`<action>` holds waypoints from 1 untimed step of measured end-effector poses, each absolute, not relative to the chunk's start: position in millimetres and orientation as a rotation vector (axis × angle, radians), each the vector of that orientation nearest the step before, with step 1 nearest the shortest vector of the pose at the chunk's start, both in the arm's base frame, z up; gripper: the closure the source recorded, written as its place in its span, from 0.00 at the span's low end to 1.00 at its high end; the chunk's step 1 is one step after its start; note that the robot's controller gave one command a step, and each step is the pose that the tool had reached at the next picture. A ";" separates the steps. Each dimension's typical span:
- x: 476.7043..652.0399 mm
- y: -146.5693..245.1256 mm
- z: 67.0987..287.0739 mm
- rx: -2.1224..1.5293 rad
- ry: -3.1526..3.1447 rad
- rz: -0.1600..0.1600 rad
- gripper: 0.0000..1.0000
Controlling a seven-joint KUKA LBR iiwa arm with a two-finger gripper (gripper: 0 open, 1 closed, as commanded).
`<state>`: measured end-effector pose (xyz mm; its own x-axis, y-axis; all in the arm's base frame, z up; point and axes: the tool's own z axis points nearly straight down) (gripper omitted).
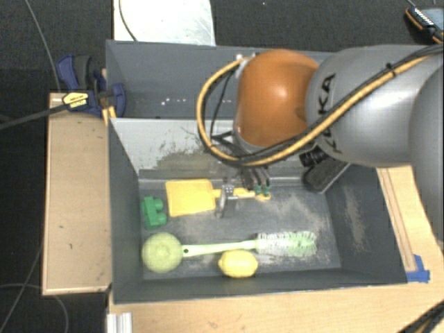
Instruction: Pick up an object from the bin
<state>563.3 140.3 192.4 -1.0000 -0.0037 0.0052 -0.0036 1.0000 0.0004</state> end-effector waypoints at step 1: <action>565.2 139.6 196.8 -0.003 -3.145 -0.002 0.00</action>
Offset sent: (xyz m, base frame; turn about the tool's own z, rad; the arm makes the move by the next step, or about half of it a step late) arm 0.0242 -0.0423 -0.1224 0.0035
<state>565.2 139.6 196.8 -1.0000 0.0022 -0.0030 0.0022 1.0000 0.0015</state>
